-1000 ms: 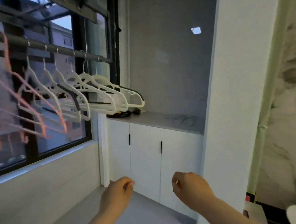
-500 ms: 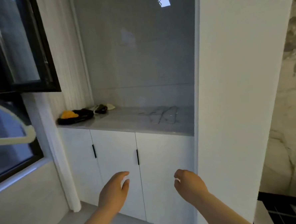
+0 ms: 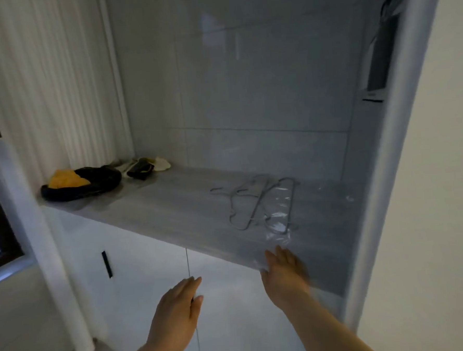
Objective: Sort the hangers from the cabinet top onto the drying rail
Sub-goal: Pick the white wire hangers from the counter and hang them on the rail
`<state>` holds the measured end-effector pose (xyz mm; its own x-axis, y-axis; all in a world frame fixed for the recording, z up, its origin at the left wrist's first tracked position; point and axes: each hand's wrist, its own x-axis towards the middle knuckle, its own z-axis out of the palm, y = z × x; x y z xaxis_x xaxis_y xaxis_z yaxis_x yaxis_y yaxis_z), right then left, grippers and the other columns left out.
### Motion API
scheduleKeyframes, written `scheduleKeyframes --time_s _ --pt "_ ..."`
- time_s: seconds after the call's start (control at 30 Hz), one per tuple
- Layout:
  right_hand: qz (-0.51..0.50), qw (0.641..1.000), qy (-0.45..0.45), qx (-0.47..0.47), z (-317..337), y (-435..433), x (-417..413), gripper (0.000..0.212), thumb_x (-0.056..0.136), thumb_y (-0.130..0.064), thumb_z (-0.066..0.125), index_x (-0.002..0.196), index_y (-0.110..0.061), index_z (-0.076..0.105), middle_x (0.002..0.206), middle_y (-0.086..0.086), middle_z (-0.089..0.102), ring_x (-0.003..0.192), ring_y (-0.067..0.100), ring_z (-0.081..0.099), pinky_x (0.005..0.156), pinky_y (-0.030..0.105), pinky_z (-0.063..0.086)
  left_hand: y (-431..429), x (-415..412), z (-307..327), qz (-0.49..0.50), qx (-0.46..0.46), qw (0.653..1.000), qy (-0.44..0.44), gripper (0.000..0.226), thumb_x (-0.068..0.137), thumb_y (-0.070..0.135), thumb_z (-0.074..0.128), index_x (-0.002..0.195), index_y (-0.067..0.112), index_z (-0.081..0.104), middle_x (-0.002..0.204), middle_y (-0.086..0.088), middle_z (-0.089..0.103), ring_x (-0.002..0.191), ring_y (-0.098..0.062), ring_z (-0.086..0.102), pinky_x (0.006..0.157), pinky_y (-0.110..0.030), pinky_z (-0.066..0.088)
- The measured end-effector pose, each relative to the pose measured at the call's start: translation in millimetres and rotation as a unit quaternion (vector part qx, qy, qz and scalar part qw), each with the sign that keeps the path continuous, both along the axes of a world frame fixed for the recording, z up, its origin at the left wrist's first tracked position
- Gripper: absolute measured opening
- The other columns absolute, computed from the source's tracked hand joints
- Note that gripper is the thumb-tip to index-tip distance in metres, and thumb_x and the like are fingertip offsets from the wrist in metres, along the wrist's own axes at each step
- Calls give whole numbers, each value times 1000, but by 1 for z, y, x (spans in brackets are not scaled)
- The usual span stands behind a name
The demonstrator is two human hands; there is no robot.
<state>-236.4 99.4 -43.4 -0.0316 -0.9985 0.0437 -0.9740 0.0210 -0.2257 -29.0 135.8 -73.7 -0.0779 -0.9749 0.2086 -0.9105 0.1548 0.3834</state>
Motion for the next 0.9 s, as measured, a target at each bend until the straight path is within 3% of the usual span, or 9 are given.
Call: scheduleKeyframes --time_s 0.13,0.27,0.5,0.57,0.6,0.67,0.73,0.9 --pt "-12 1000 -3 -15 -7 -45 -12 50 98 -35 26 145 -20 19 156 4 11 143 19 10 117 34 8 -51 -10 -1 -15 -9 999 35 40 96 29 36 135 24 40 144 8 38 133 -8 35 109 -17 22" --pt "-34 999 3 -34 -19 -65 -13 48 98 -33 25 143 -17 24 155 5 18 142 18 15 116 33 11 -97 -22 8 -16 -53 994 95 27 88 16 55 113 13 64 121 -6 63 112 -22 58 98 -24 39" --pt "-41 996 35 -72 -33 -76 -12 49 96 -37 24 144 -21 25 155 3 20 141 17 17 115 32 12 -180 -47 26 15 -25 998 54 35 91 16 43 124 17 54 131 -7 56 118 -24 52 95 -26 38" --pt "-55 995 45 -71 -31 -75 -9 49 95 -36 34 141 -18 34 151 8 29 139 21 26 114 34 18 -197 -56 26 27 6 999 43 38 93 20 40 129 17 49 135 -7 51 122 -25 47 98 -27 35" --pt "-65 994 40 -83 -29 -74 -8 48 89 -35 48 133 -14 47 143 13 43 132 26 40 110 38 29 -205 -61 26 28 20 999 24 39 93 24 39 131 17 46 137 -7 48 124 -26 45 100 -29 34" --pt "-63 989 43 -130 -27 -73 -7 40 63 -32 77 97 -10 73 106 15 70 96 30 67 81 41 54 -216 -70 25 36 50 998 -15 41 94 32 36 131 15 43 138 -8 44 126 -27 40 101 -32 32" --pt "-61 985 66 -150 -26 -71 -6 31 52 -31 72 76 -11 76 84 9 75 74 26 72 62 37 58 -225 -78 25 54 77 995 -26 46 94 41 33 127 12 45 136 -10 44 126 -28 38 101 -35 32" --pt "-66 984 80 -142 -25 -74 -6 35 49 -34 62 73 -13 76 82 8 75 73 24 72 60 36 58 -234 -92 28 90 95 990 -56 45 92 36 36 126 8 47 134 -10 43 125 -28 36 100 -36 30"
